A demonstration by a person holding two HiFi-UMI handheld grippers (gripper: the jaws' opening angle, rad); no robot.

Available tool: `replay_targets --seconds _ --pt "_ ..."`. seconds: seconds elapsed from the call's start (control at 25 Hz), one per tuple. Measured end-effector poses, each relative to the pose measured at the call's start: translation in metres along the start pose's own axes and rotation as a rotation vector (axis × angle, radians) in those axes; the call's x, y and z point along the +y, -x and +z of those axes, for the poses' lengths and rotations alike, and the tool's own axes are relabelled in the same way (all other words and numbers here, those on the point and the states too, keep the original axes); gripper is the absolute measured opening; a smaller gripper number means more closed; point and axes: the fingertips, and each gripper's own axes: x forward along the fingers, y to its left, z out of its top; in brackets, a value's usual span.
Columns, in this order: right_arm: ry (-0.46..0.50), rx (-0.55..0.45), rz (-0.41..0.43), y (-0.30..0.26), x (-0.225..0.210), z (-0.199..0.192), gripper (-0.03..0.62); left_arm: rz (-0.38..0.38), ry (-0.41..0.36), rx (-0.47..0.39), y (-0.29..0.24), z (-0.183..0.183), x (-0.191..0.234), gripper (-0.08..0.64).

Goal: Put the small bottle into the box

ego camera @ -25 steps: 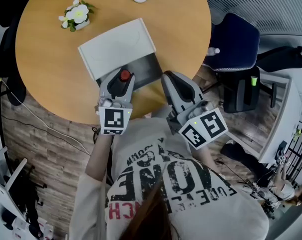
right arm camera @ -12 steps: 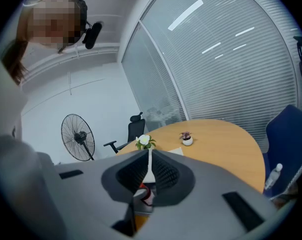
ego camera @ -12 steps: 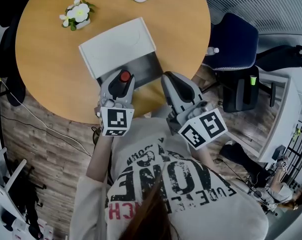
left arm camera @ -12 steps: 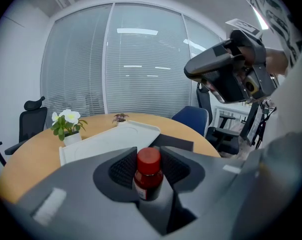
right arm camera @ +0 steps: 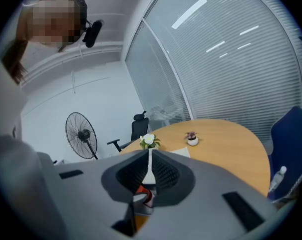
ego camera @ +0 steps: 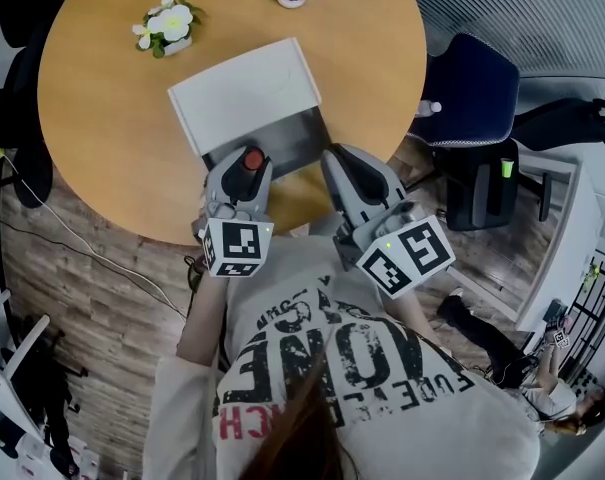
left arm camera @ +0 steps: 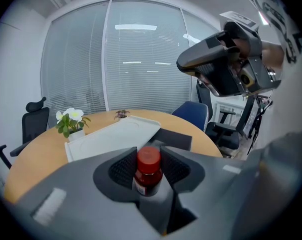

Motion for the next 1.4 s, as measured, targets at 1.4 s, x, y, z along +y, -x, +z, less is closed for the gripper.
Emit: replay_targets --seconds 1.4 --pt "0.011 0.005 0.063 -0.005 -0.007 0.007 0.024 0.053 0.099 0.018 0.0 0.003 0.006 0.212"
